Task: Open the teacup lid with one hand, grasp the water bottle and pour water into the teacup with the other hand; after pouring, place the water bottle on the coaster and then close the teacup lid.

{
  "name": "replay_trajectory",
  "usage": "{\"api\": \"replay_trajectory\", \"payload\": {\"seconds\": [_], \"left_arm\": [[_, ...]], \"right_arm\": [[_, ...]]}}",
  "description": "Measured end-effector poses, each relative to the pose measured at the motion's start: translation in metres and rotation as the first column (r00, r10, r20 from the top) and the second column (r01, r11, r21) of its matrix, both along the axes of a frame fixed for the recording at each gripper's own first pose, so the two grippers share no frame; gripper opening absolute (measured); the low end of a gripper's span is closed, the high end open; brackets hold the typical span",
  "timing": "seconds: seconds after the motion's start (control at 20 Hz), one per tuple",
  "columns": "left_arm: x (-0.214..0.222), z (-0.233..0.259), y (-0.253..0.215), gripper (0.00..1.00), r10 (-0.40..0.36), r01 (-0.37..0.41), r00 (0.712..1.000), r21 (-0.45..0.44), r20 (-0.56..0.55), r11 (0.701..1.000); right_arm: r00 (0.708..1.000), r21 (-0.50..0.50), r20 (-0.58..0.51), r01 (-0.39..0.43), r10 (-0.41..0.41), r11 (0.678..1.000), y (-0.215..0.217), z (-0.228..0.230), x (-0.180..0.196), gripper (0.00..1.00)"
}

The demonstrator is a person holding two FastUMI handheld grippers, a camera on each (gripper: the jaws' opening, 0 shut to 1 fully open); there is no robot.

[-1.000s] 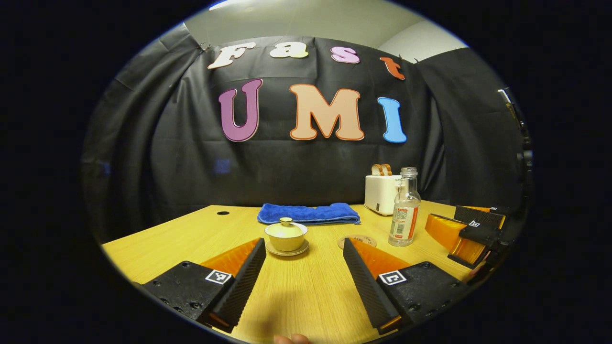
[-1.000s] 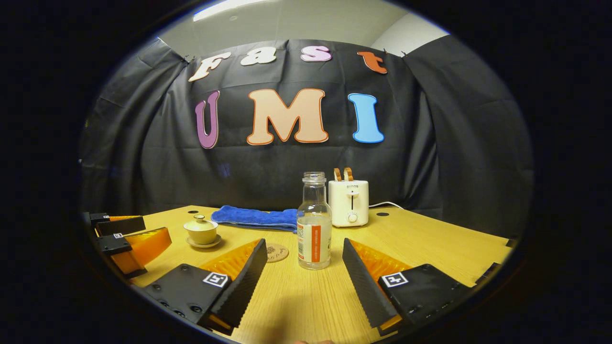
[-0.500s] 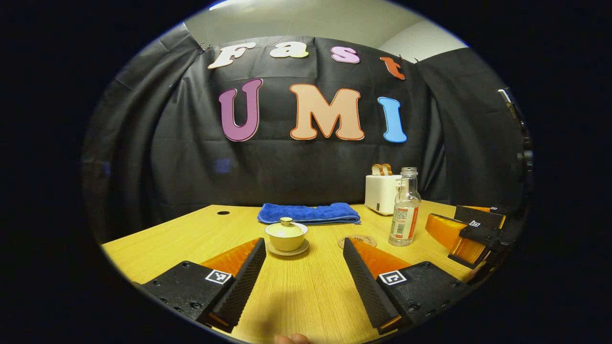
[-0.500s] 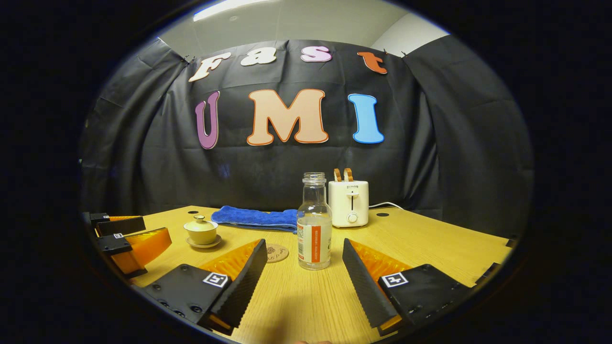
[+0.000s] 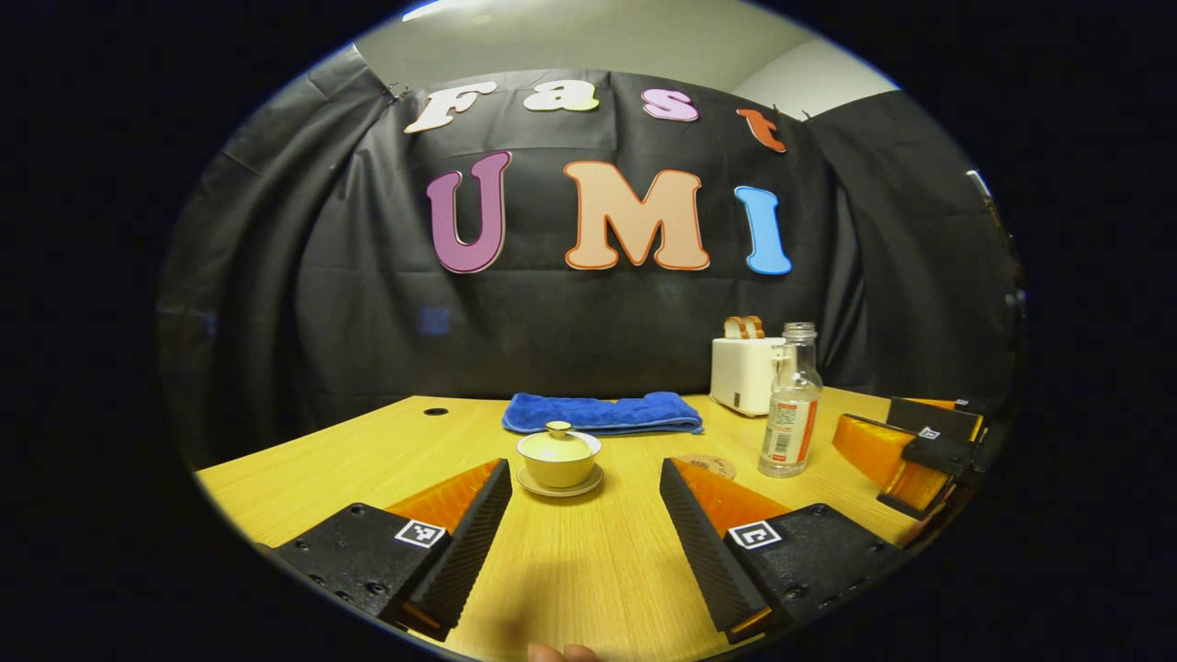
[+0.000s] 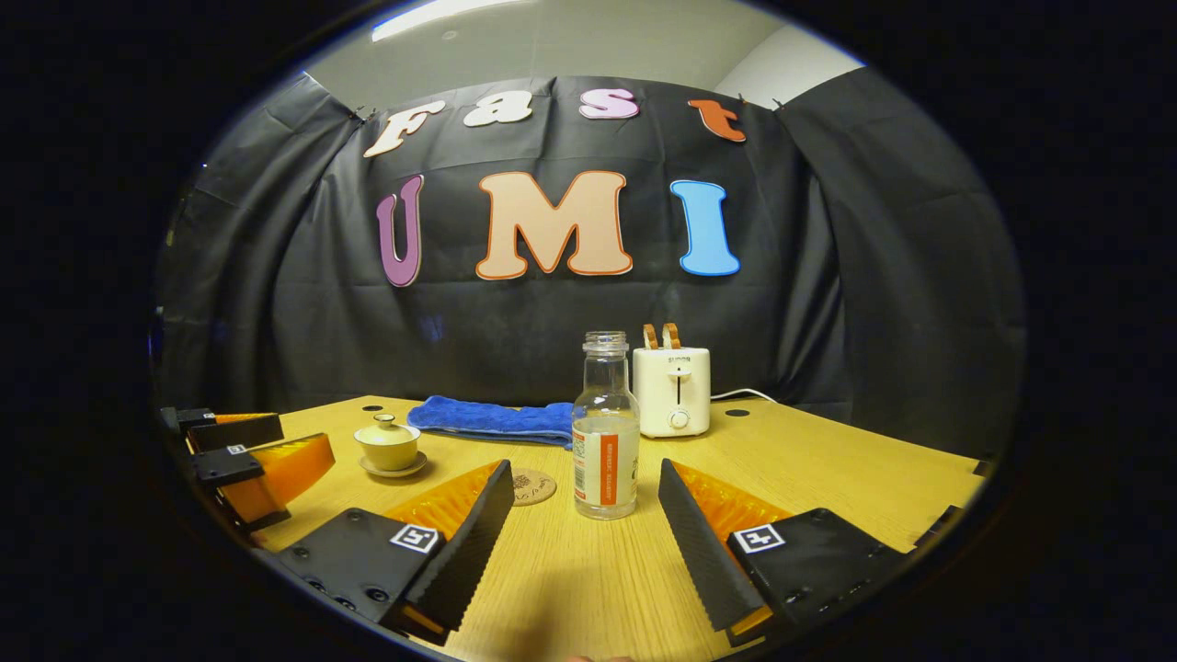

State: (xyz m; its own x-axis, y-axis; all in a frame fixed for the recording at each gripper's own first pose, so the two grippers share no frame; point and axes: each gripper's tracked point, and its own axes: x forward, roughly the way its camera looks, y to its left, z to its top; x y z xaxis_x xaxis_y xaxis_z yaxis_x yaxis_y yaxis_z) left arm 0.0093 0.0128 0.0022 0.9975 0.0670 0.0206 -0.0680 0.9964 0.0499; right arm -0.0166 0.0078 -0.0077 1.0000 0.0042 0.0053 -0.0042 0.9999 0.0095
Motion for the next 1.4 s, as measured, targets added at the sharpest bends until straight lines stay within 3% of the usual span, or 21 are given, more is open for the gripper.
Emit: {"api": "replay_trajectory", "payload": {"seconds": [0.15,0.4,0.7,1.2,1.3,1.4], "left_arm": [[0.028,-0.002,0.016,0.95,0.063,-0.063,0.998,-0.001,-0.002,0.998],[0.09,0.0,0.018,0.95,0.048,-0.048,0.999,0.006,-0.001,0.999],[0.14,-0.007,0.032,0.95,0.1,-0.1,0.994,0.015,-0.04,0.995],[0.157,-0.023,0.036,0.95,0.129,-0.122,0.98,0.059,-0.154,0.991],[0.158,-0.023,0.036,0.94,0.128,-0.12,0.979,0.06,-0.161,0.991],[0.158,-0.026,0.037,0.86,0.131,-0.124,0.976,0.05,-0.174,0.991]], "right_arm": [[1.0,0.0,-0.002,-0.015,0.015,1.0,0.001,-0.001,0.004,0.99],[1.0,0.001,-0.005,-0.028,0.028,1.0,-0.007,0.0,0.012,0.99],[1.0,0.003,-0.007,-0.012,0.012,1.0,-0.022,0.0,0.02,0.99],[1.0,0.002,-0.011,-0.007,0.007,1.0,-0.03,0.0,0.024,0.99],[1.0,0.003,-0.013,-0.007,0.007,1.0,-0.03,0.0,0.023,0.98],[1.0,0.003,-0.013,-0.008,0.008,1.0,-0.029,0.0,0.024,0.99]]}}
